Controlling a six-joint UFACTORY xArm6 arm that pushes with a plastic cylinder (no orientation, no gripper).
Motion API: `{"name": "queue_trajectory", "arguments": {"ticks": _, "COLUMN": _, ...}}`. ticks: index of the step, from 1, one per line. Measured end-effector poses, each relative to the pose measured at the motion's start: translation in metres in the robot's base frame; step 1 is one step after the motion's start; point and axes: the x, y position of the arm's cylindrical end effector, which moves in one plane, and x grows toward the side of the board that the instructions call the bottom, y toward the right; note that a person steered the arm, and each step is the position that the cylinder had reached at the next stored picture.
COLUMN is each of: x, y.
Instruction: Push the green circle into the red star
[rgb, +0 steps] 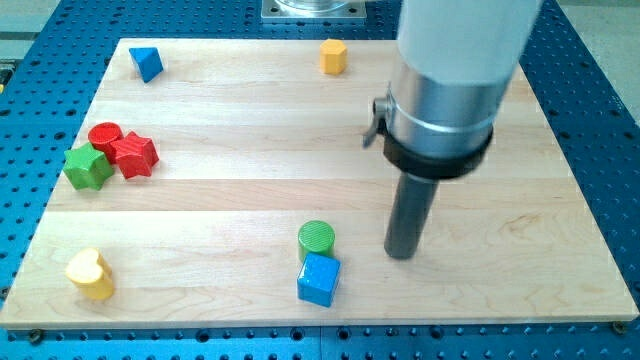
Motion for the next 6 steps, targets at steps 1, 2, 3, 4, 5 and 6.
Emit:
{"name": "queue_trajectory", "arguments": {"ticks": 1, "x": -0.004, "y": -0.069}}
{"name": "queue_trajectory", "arguments": {"ticks": 2, "x": -0.014, "y": -0.143}}
{"name": "queue_trajectory", "arguments": {"ticks": 3, "x": -0.035, "y": -0.216}}
{"name": "queue_trajectory", "arguments": {"ticks": 4, "x": -0.053, "y": -0.239}}
{"name": "queue_trajectory", "arguments": {"ticks": 5, "x": -0.052, "y": -0.209}}
{"name": "queue_trajectory", "arguments": {"ticks": 6, "x": -0.088, "y": -0.240}}
